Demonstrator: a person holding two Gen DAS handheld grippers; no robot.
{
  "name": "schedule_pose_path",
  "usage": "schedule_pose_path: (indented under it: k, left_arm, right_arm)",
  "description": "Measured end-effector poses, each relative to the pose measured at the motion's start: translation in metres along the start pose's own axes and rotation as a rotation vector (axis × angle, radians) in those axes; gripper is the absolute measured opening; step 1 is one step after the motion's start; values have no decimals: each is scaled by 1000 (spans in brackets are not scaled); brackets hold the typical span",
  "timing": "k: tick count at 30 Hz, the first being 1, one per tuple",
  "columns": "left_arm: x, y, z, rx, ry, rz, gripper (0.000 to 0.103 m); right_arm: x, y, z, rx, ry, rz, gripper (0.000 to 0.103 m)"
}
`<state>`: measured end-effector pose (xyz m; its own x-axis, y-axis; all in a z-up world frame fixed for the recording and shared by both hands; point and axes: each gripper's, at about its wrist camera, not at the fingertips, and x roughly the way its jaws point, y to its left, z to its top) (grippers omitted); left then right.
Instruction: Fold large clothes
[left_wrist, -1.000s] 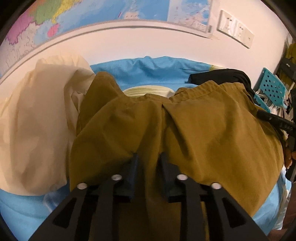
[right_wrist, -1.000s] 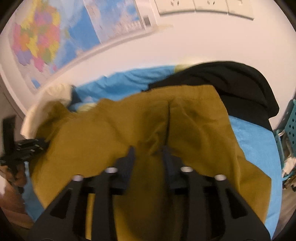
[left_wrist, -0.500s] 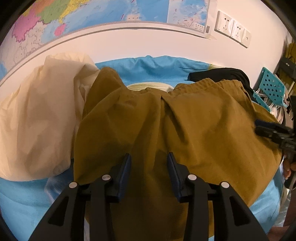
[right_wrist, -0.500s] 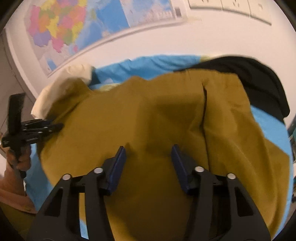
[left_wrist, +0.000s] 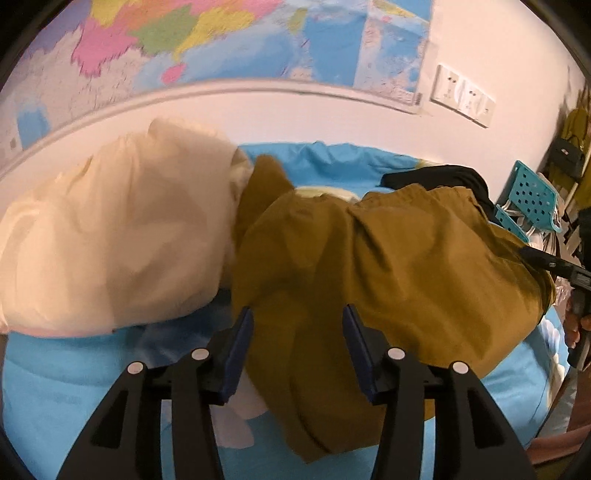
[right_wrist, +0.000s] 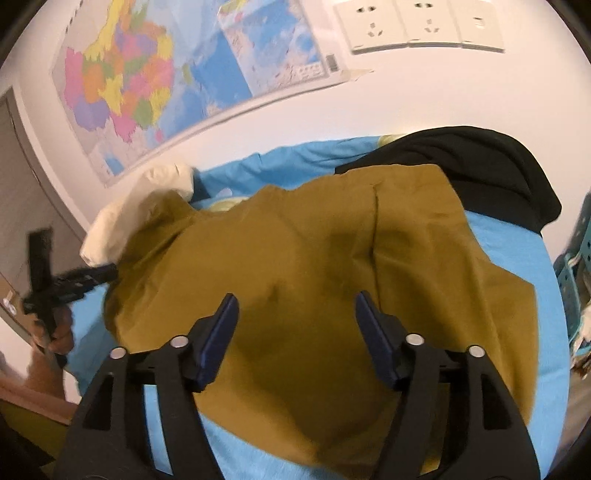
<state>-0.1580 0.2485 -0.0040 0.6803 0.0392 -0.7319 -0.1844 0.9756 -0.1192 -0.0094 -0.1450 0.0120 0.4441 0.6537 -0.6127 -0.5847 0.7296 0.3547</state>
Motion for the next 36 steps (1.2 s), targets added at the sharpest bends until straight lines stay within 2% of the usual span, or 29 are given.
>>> schedule_pose_path:
  k: [5,8,11,16,21,25,28,31,36]
  left_arm:
    - [25,10,-5,-50,72,-4,43]
    - [29,8,-7,-41,79,-3,42]
    - [23,3,-7,-27,78,27,43]
    - [11,-8,-11,1,65,50,52]
    - [3,-8,-18,-11,59,65,58]
    - [-7,-3,-29,-38,57,59,62]
    - [-16,4,-38,-70,57,18,65]
    - [-23,17,-52,-145,79,-113,65]
    - [-24,25,-76,-187,126,-176,65]
  right_arm:
    - [-2,-22,-13,86,14,-20,71]
    - [0,-29,-17,110,26,-41,71]
    - [-8,-29,-19,121,14,-25,72]
    - [-31,-34,-31,167,-7,21,75]
    - [-52,-38,-49,228,-20,51,80]
    - [-64,-39,-64,271,-24,70,81]
    - [-70,-37,-73,290,-13,72,87]
    - [-73,-37,-84,314,16,70,89]
    - [-72,-51,-103,414,31,80,93]
